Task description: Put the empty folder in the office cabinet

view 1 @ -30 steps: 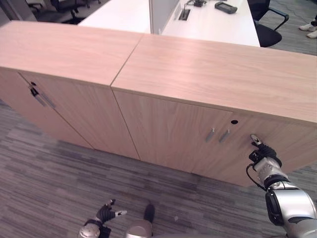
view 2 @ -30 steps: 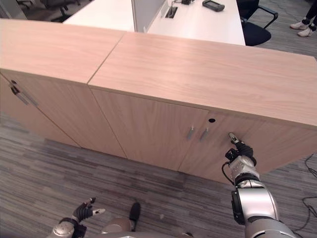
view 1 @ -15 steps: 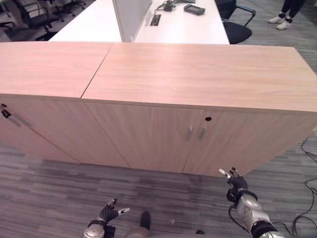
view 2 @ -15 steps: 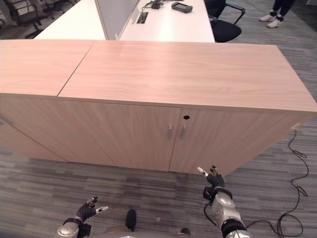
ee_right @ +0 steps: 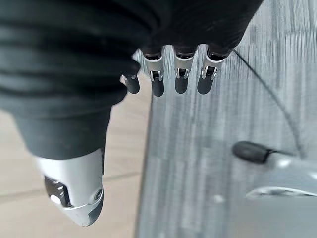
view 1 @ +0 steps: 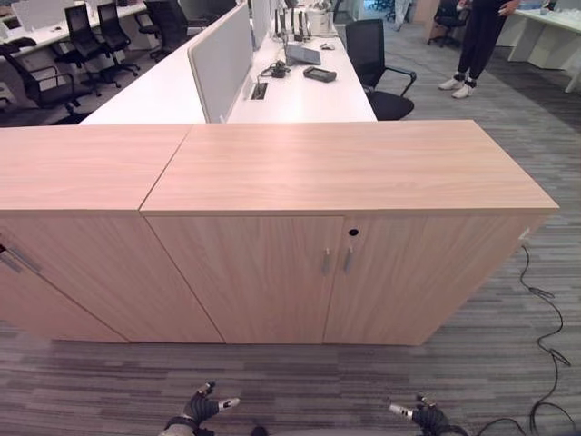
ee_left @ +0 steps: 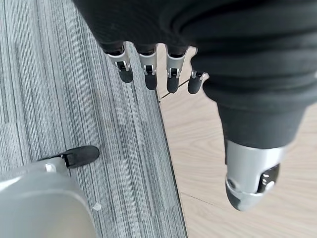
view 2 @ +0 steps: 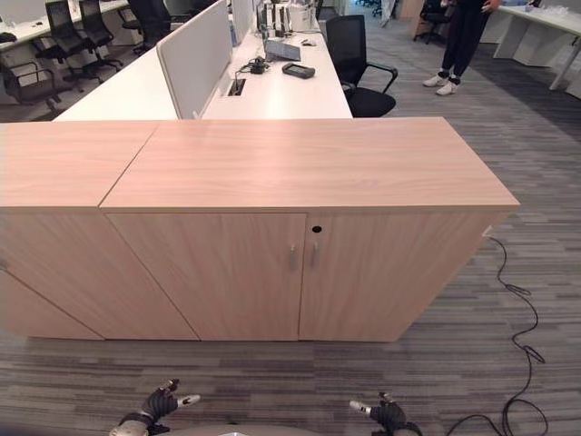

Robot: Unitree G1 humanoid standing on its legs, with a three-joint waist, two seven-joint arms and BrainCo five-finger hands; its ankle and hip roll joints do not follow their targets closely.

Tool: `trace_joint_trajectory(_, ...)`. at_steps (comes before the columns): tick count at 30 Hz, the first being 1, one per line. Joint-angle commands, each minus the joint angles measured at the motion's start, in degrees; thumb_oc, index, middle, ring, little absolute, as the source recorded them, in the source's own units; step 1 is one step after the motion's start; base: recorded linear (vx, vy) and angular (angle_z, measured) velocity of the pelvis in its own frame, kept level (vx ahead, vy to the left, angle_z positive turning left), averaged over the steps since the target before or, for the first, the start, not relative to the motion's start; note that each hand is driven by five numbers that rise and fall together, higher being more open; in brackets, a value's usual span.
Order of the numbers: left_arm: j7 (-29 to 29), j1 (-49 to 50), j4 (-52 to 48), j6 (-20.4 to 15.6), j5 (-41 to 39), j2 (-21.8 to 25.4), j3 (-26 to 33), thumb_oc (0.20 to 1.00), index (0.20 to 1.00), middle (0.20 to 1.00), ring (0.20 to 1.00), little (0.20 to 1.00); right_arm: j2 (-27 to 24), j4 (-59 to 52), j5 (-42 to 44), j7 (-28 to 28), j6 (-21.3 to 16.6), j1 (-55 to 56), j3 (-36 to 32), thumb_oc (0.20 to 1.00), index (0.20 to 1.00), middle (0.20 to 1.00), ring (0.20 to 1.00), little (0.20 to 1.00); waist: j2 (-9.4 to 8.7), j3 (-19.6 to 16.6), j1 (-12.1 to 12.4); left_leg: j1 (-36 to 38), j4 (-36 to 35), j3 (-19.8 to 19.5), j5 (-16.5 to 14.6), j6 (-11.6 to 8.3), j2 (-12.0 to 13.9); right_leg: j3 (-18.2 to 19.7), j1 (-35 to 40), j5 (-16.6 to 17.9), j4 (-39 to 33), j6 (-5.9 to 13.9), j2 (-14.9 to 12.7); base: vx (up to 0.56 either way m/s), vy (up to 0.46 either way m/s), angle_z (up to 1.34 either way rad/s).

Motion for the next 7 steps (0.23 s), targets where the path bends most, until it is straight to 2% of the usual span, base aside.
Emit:
trace_joint_trajectory(1, 0.8, -5.3, 3.0, -1.4, 2.1, 0.0, 0.7, 1.000, 1.000, 1.000, 1.000, 1.000, 0.1, 0.2, -3.9, -0.7, -0.7, -5.1, 0.6, 1.000, 1.000, 1.000, 1.000, 1.000, -0.79, 4.4, 0.7, 4.6, 0.8, -0.5, -6.6, -1.55, 1.8, -1.1, 0.4, 0.0, 0.9, 2.36, -1.5, -0.03, -0.029, -0.02)
trace_joint_trajectory(7, 0.6, -5.2, 2.8, -1.4, 1.7, -0.2, 0.5, 1.000, 1.000, 1.000, 1.000, 1.000, 0.0, 1.2, -3.5, -0.6, -0.6, -5.1, 0.5, 1.000, 1.000, 1.000, 1.000, 1.000, -1.00, 4.2, 0.7, 4.8, 0.7, 0.1, -6.6, -1.64, 2.0, -0.3, 0.2, 0.2, 0.4, 2.34, -1.0, -0.01, -0.009, -0.04)
